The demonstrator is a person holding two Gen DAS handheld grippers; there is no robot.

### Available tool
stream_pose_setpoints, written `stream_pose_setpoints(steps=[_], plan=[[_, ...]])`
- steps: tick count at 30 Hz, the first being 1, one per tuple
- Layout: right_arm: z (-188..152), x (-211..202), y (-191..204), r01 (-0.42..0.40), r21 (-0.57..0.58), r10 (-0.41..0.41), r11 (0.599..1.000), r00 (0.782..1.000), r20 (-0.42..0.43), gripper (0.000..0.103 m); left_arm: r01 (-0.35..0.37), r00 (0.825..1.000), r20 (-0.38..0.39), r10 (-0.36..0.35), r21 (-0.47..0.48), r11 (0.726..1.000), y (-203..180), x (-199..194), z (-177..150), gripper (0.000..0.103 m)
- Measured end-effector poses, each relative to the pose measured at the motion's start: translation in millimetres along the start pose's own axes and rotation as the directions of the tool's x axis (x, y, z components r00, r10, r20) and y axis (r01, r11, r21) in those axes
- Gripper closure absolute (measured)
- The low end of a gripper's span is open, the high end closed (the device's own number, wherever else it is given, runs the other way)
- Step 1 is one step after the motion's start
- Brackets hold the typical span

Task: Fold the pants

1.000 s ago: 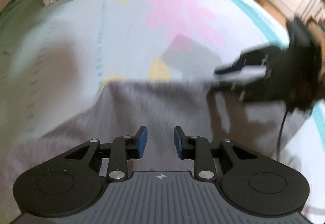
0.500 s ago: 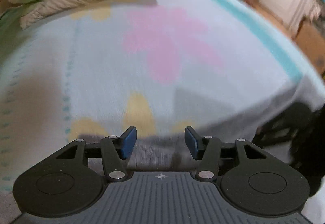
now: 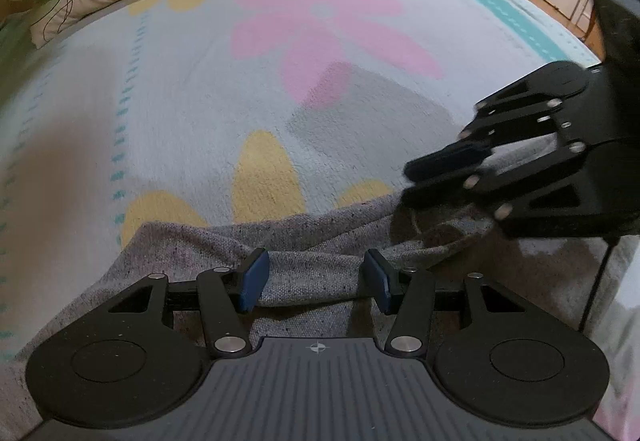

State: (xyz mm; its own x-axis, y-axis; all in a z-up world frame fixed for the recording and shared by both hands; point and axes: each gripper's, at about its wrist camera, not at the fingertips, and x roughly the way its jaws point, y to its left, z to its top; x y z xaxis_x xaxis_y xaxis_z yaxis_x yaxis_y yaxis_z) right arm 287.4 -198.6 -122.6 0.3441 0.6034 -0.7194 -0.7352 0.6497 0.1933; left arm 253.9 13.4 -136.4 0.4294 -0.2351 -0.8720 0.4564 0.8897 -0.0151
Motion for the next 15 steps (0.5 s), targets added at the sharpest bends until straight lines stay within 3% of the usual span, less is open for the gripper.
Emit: stream_pose_setpoints(steps=[3,6,7,8,9,12,15], plan=[[-1,11,1,-0.012,0.005,0.012,1.0,0.999,-0.032,0.073,0.007,1.0,0.006,-0.007,-0.007,1.0,3,0,-1,0.052],[-3,12,5,-0.01,-0.019,0.009,1.0,0.999,-0.032,0.069,0.015,1.0,0.01,-0.015,-0.014,1.0,6,0,-2,0.052],[-3,12,7,-0.014,-0.016,0.014,1.0,0.999,-0.032,0.072,0.017,1.0,0.013,-0.016,-0.016,1.0,7,0,-2,0.052],[-4,12,10,-0.032,-0.018,0.032,0.999,0.999,-0.039,0.095,0.019,1.0,0.016,-0.019,-0.018,1.0,8,0,-3,0.052],[-4,11,14,-0.021,-0.039,0.02,0.999,0.999,-0.043,0.099,0.019,1.0,0.022,-0.019,-0.022,1.0,8,-1,-3,0.052],[-4,21,26,0.105,-0.162,-0.111,0.981,0.993,-0.031,0.101,0.012,0.995,0.104,-0.009,-0.032,0.999,9,-15,-5,0.053],[-4,25,20,0.1,-0.106,-0.103,0.989,0.995,-0.019,0.1,0.024,0.982,0.188,-0.018,-0.028,0.999,8,-34,-9,0.052]])
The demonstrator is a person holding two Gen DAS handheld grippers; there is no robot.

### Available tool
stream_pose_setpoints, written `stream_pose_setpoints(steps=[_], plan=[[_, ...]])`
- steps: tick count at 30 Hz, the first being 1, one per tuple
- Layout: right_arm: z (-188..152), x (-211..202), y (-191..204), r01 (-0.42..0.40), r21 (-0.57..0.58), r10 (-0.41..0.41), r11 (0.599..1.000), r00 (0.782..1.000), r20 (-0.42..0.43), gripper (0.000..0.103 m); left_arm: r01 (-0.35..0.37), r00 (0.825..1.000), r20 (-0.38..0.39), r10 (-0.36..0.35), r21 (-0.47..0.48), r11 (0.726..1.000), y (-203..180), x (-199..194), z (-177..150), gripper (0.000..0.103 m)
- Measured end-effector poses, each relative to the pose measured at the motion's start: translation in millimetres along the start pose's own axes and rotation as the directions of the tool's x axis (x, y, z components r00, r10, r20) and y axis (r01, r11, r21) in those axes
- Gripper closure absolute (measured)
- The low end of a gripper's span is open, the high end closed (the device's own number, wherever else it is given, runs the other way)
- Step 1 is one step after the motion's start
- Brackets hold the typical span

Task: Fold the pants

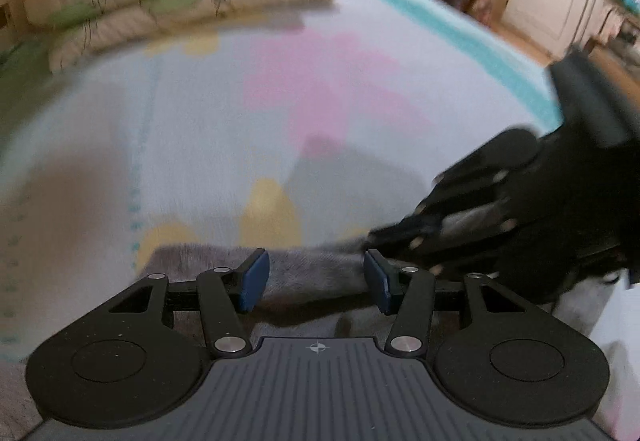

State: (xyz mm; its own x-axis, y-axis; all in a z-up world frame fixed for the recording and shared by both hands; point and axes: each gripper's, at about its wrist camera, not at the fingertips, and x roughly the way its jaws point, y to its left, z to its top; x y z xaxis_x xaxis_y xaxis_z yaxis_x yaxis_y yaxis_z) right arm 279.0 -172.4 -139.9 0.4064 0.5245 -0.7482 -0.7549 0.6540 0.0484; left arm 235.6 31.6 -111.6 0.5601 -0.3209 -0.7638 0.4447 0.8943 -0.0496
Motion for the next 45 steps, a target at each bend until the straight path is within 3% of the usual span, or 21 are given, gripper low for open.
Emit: stream_pose_setpoints(steps=[4,5,8,11,14,16,17,19,20,22,24,27,29,32,34,35,37,40,42,45], plan=[[0,-19,-9,0.051,0.056,-0.054,0.997,0.997,0.051,0.091,0.015,0.998,0.054,-0.016,0.006,1.0,3,-20,-9,0.052],[0,-28,-13,0.072,0.098,-0.08,0.993,0.993,0.087,0.084,0.016,0.998,0.055,-0.017,0.007,1.0,4,-22,-11,0.052],[2,-58,-11,0.059,0.123,-0.081,0.991,0.979,0.187,0.084,0.002,1.0,0.027,-0.002,0.011,1.0,11,-19,-17,0.052],[0,-76,9,0.018,0.08,-0.036,0.997,0.974,0.223,0.087,-0.007,1.0,-0.002,0.007,-0.029,1.0,25,-7,-16,0.052],[-6,-66,27,-0.02,0.043,0.013,0.999,0.988,0.156,0.088,-0.047,0.999,-0.011,0.046,-0.068,0.997,41,9,-7,0.052],[-11,-49,33,-0.005,0.027,0.002,1.0,0.995,0.101,0.088,-0.072,0.996,-0.059,0.066,-0.109,0.991,56,22,-5,0.052],[-12,-38,32,0.024,0.04,-0.026,0.999,0.998,0.063,0.092,-0.095,0.992,-0.095,0.081,-0.147,0.985,66,30,-4,0.053],[-15,-18,21,0.115,0.086,-0.115,0.99,0.993,0.001,0.094,-0.087,0.993,-0.095,0.067,-0.223,0.971,81,33,-4,0.053],[-16,-18,15,0.119,0.103,-0.123,0.988,0.992,0.028,0.099,-0.092,0.993,-0.099,0.07,-0.234,0.968,82,30,-2,0.053],[-12,-23,12,0.194,0.095,-0.195,0.976,0.981,0.009,0.094,-0.136,0.988,-0.102,0.117,-0.217,0.967,77,21,0,0.053],[-13,-42,9,0.181,0.133,-0.186,0.975,0.982,0.03,0.089,-0.167,0.985,-0.077,0.155,-0.191,0.967,67,4,-2,0.053],[-26,-70,17,0.123,0.147,-0.13,0.981,0.991,0.033,0.088,-0.112,0.993,-0.05,0.105,-0.161,0.981,49,-21,-15,0.052],[-41,-83,32,0.083,0.141,-0.084,0.987,0.996,0.004,0.088,-0.061,0.996,-0.071,0.052,-0.12,0.991,30,-30,-30,0.052],[-71,-96,57,0.058,0.137,-0.047,0.989,0.996,-0.082,0.088,-0.002,0.991,-0.135,-0.007,-0.066,0.998,0,-37,-63,0.052],[-94,-97,68,0.064,0.172,-0.034,0.983,0.984,-0.176,0.088,0.043,0.973,-0.226,-0.049,-0.032,0.999,-16,-31,-87,0.052],[-107,-99,73,0.072,0.195,-0.031,0.978,0.979,-0.203,0.088,0.032,0.977,-0.212,-0.028,0.016,0.999,-25,-36,-97,0.047],[-118,-111,83,0.07,0.197,-0.035,0.978,0.984,-0.174,0.086,0.028,0.977,-0.214,-0.004,0.108,0.994,-41,-42,-106,0.046],[-117,-121,81,0.064,0.219,-0.02,0.974,0.98,-0.198,0.085,0.073,0.963,-0.261,-0.061,0.036,0.997,-37,-49,-99,0.046],[-117,-129,69,0.088,0.272,-0.037,0.958,0.982,-0.188,0.088,0.058,0.963,-0.263,-0.056,-0.001,0.998,-35,-54,-95,0.046],[-132,-158,39,0.176,0.422,-0.125,0.89,0.981,-0.147,0.088,0.038,0.973,-0.23,-0.03,0.028,0.999,-37,-65,-81,0.046]])
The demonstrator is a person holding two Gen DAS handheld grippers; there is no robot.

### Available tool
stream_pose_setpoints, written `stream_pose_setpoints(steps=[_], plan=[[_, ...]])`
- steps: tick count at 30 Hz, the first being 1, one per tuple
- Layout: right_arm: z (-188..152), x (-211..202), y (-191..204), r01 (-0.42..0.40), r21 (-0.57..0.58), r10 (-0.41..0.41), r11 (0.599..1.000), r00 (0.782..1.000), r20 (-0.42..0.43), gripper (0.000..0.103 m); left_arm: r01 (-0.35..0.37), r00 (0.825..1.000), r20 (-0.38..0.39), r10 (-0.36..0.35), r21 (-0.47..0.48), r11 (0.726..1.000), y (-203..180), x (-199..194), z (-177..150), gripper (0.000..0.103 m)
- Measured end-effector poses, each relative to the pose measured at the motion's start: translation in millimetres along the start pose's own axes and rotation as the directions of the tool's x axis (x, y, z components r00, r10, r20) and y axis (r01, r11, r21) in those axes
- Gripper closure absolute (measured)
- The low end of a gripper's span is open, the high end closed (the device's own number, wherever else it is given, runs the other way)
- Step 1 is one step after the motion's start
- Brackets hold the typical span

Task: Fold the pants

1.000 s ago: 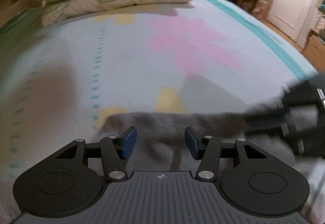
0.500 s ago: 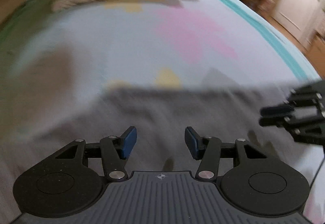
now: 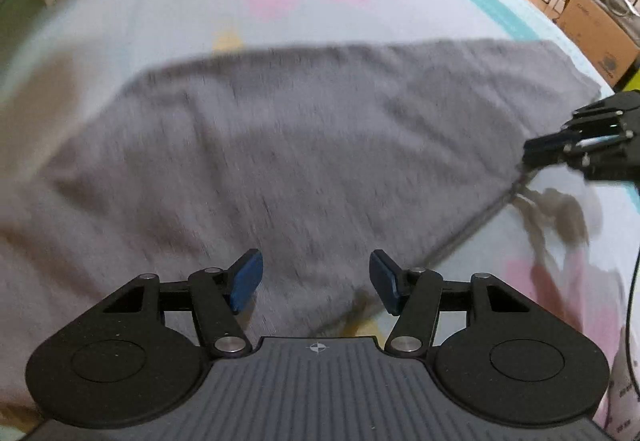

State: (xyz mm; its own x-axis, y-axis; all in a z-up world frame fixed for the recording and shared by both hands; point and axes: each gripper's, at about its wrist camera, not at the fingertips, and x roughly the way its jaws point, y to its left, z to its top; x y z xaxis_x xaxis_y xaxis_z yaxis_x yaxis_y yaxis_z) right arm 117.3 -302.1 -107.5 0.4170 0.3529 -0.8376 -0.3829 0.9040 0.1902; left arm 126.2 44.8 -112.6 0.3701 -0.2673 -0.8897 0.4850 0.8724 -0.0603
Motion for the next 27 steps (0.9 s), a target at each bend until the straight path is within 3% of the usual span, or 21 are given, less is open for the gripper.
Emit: stream_pose_setpoints(steps=[2,4,7,9,13,16,20,24,27], plan=[[-3,-15,-29,0.071,0.113,-0.075,0.991,0.996,0.036,0.087,0.001,1.0,0.018,-0.001,0.011,1.0,-1,-8,13,0.045],[-7,-34,-64,0.171,0.216,-0.191,0.961,0.979,0.075,0.087,0.008,1.0,0.026,-0.008,0.024,1.0,-4,-10,30,0.045],[-16,-64,-113,0.299,0.358,-0.359,0.885,0.927,0.111,0.085,0.025,1.0,0.017,-0.026,0.034,0.999,-15,-5,60,0.045],[-26,-78,-142,0.356,0.469,-0.447,0.808,0.889,0.095,0.082,0.045,0.999,0.004,-0.045,0.031,0.999,-24,2,78,0.045],[-57,-97,-179,0.37,0.662,-0.535,0.652,0.843,0.056,0.082,0.083,0.995,0.043,-0.085,0.054,0.995,-51,18,113,0.045],[-77,-94,-182,0.326,0.746,-0.547,0.581,0.835,0.061,0.082,0.113,0.988,0.103,-0.119,0.056,0.992,-81,38,138,0.045],[-91,-75,-172,0.286,0.784,-0.534,0.551,0.843,0.067,0.082,0.187,0.972,0.157,-0.176,-0.057,0.981,-112,66,155,0.045],[-83,-64,-169,0.297,0.76,-0.524,0.578,0.849,0.067,0.082,0.201,0.969,0.182,-0.168,-0.183,0.962,-124,82,149,0.045],[-86,-72,-171,0.297,0.763,-0.528,0.574,0.847,0.068,0.082,0.202,0.972,0.159,-0.17,-0.208,0.957,-127,90,137,0.045]])
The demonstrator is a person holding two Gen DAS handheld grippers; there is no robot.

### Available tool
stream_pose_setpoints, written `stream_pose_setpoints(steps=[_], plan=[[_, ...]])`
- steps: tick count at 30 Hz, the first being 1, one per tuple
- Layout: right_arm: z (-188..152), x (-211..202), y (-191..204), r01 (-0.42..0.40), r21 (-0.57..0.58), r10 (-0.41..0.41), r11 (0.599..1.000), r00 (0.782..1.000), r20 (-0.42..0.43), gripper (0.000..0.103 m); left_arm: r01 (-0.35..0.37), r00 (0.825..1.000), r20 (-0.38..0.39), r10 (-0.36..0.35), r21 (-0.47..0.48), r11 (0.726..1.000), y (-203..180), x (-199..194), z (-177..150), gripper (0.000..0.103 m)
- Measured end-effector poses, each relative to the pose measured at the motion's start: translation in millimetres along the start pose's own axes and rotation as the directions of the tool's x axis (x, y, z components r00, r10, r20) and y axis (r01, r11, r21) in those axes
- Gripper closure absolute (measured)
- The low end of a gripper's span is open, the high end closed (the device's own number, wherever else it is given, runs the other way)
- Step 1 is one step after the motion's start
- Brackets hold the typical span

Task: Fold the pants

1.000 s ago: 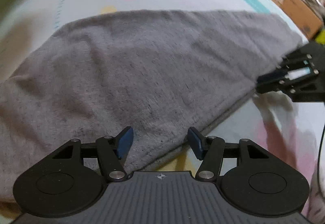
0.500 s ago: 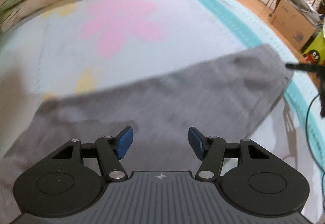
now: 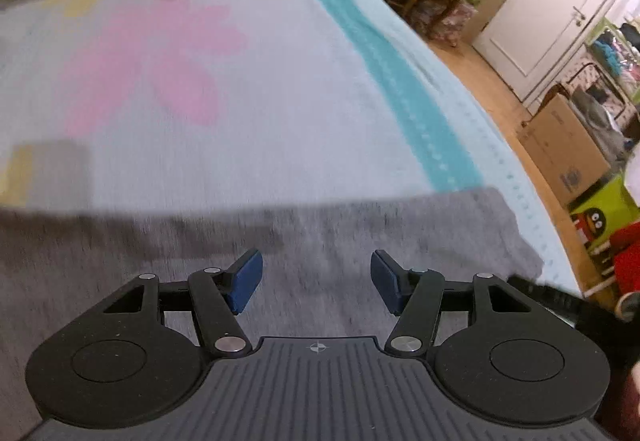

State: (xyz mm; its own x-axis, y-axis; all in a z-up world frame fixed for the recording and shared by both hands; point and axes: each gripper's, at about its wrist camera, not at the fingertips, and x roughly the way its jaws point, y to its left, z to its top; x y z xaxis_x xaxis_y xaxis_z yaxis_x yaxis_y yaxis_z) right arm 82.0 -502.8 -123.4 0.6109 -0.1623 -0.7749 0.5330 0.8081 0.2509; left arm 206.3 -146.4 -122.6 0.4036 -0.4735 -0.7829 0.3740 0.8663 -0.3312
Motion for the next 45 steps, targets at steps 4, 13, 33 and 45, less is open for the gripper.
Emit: stream_pose_setpoints(steps=[4,13,33,45], plan=[[6,9,0,0.001,-0.001,-0.001,1.0,1.0,-0.026,0.083,-0.064,0.997,-0.03,0.068,0.111,0.992,-6,11,-3,0.045],[-2,0,-3,-0.003,-0.057,0.001,0.998,1.0,-0.03,0.095,-0.051,0.996,-0.062,0.061,0.147,0.988,-14,26,-16,0.045],[26,31,-66,-0.231,0.26,0.224,0.938,0.973,0.055,0.062,-0.069,0.993,-0.079,0.084,0.171,0.983,-21,37,-32,0.036],[43,-12,-33,-0.223,0.116,0.207,0.968,0.969,0.136,0.089,-0.172,0.985,0.006,0.173,0.131,0.976,0,35,2,0.037]])
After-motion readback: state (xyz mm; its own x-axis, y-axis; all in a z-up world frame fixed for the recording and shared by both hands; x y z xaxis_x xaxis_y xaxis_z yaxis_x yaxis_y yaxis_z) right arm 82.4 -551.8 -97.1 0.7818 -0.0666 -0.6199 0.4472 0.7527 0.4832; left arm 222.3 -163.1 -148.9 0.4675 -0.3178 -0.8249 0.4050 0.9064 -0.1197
